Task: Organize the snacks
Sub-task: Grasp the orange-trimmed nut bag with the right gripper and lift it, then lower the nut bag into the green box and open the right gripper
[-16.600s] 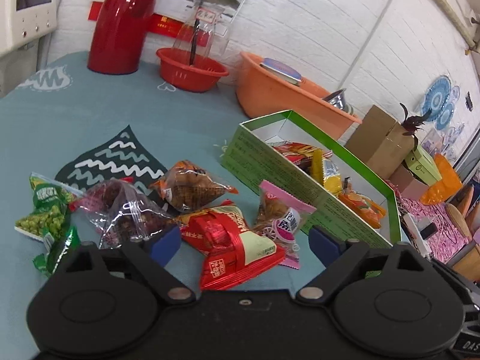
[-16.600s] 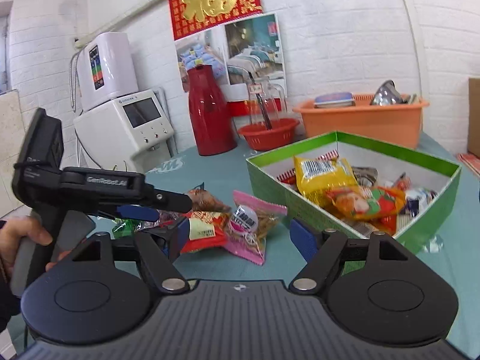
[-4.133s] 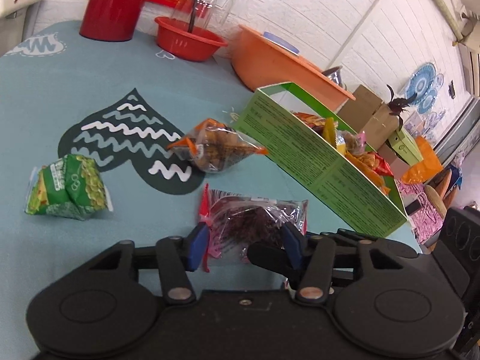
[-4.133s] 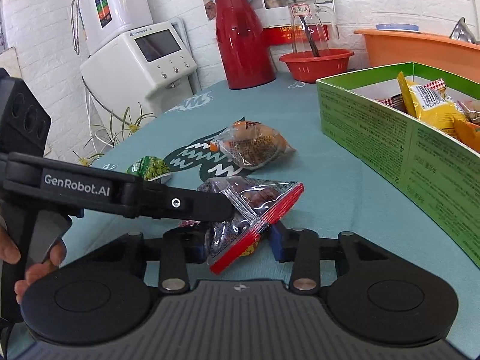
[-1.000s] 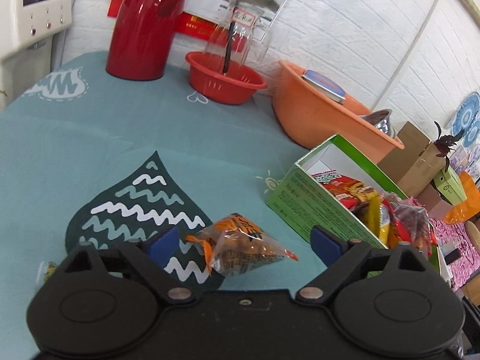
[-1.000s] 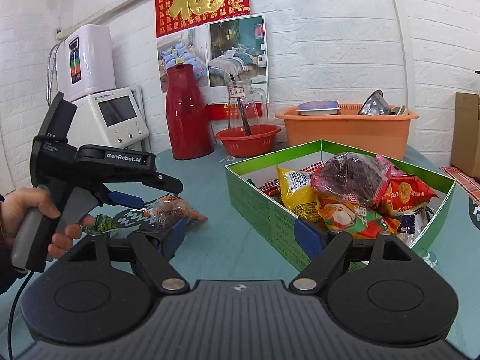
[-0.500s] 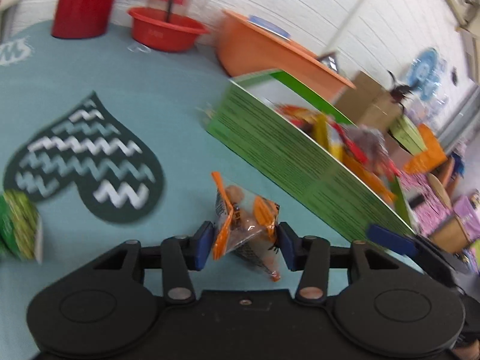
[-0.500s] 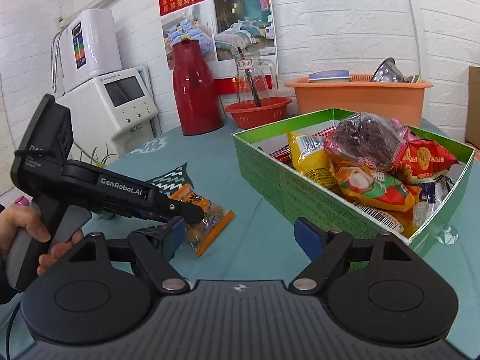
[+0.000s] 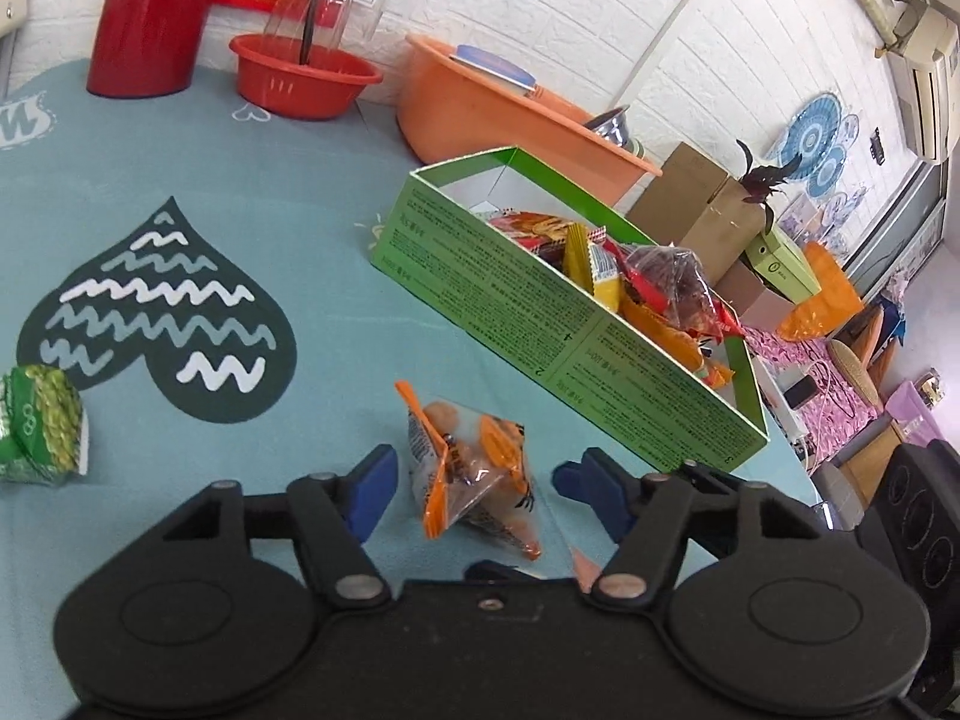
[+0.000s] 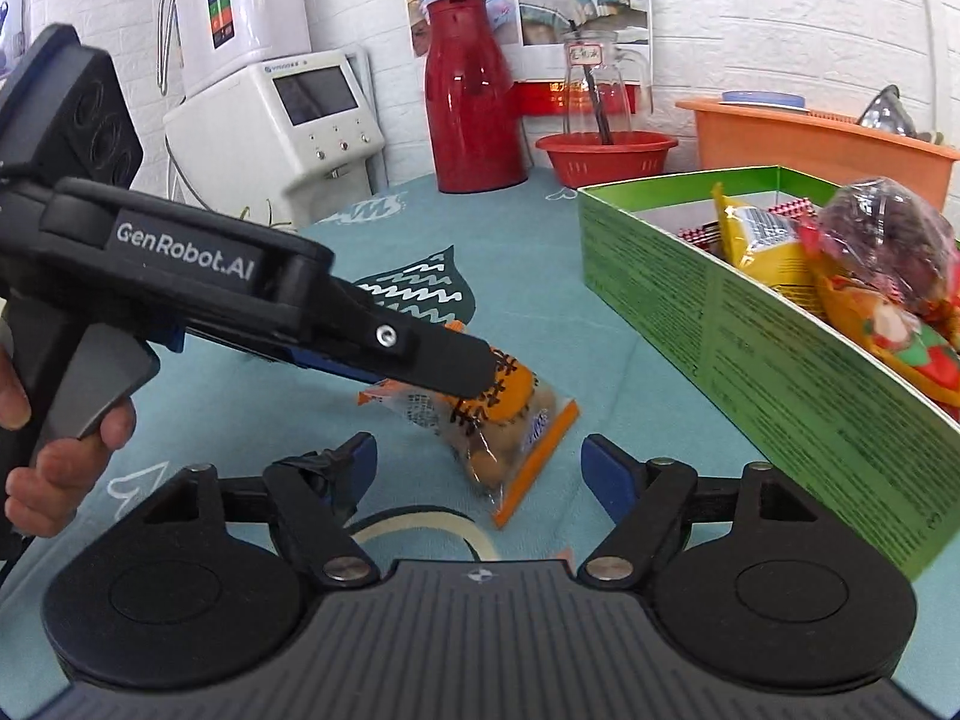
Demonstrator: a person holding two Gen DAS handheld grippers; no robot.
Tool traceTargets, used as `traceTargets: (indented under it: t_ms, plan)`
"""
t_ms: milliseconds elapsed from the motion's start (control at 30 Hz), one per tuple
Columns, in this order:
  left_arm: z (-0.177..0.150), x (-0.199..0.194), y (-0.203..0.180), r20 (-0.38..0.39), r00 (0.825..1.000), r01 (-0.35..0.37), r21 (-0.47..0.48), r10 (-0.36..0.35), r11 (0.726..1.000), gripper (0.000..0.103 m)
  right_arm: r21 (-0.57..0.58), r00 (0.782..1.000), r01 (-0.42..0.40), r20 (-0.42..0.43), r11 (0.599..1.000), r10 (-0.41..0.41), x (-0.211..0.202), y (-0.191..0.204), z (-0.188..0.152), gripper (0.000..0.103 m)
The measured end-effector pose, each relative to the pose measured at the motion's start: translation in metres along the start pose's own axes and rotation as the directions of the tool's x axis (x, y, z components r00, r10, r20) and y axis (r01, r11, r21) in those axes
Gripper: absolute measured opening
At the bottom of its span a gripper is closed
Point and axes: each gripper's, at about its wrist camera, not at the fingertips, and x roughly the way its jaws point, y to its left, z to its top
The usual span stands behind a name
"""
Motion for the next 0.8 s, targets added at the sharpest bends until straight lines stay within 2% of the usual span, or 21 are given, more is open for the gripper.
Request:
traceTargets:
  t_ms: [33,100,133,167,200,233,333,433,567,800]
  plan:
    - [0.000,0.001,0.000,-0.003,1.000,-0.001,0.002,0.001,1.000,0.097,-0.004,1.000,0.000,-0.001,1.000,0.000,0.003,0.000,0.001,0.103]
    - [0.001,0.004,0.002,-0.011,1.000,0.000,0.000,0.000,1.000,0.087,-0.013,1.000,0.008,-0.003,1.000,-0.008,0.008,0.000,0.002,0.103]
    - [0.002,0.005,0.003,-0.016,1.000,0.003,-0.003,-0.003,1.000,0.075,-0.016,1.000,0.019,-0.009,1.000,-0.019,0.010,0.000,0.003,0.103]
    - [0.002,0.007,0.003,-0.022,1.000,0.003,-0.007,-0.003,1.000,0.058,-0.015,0.999,0.030,-0.025,0.999,-0.030,0.014,0.000,0.004,0.101]
    - [0.002,0.008,0.005,-0.028,1.000,-0.004,-0.009,0.004,1.000,0.051,-0.015,0.998,0.040,-0.038,0.999,-0.040,0.016,0.000,0.004,0.083]
    - [0.001,0.009,0.006,-0.031,0.999,-0.008,-0.010,0.008,1.000,0.049,-0.025,0.998,0.060,-0.035,0.998,-0.061,0.016,0.001,0.004,0.072]
    - [-0.001,0.007,0.005,-0.026,1.000,0.005,-0.021,-0.005,1.000,0.047,-0.061,0.997,0.069,-0.024,0.996,-0.070,0.009,0.004,0.000,0.064]
    - [-0.002,0.002,-0.004,-0.019,1.000,0.009,0.007,-0.008,1.000,0.047,-0.056,0.997,0.075,0.001,0.996,-0.075,-0.002,0.002,-0.003,0.063]
    - [0.004,-0.009,-0.025,0.026,1.000,0.014,0.053,-0.015,0.998,0.047,-0.065,0.993,0.099,0.069,0.993,-0.095,-0.021,0.000,0.005,0.063]
    - [0.037,-0.023,-0.065,0.117,0.992,0.033,0.164,-0.053,0.986,0.047,-0.072,0.969,0.161,0.199,0.984,-0.144,-0.047,-0.016,0.038,0.064]
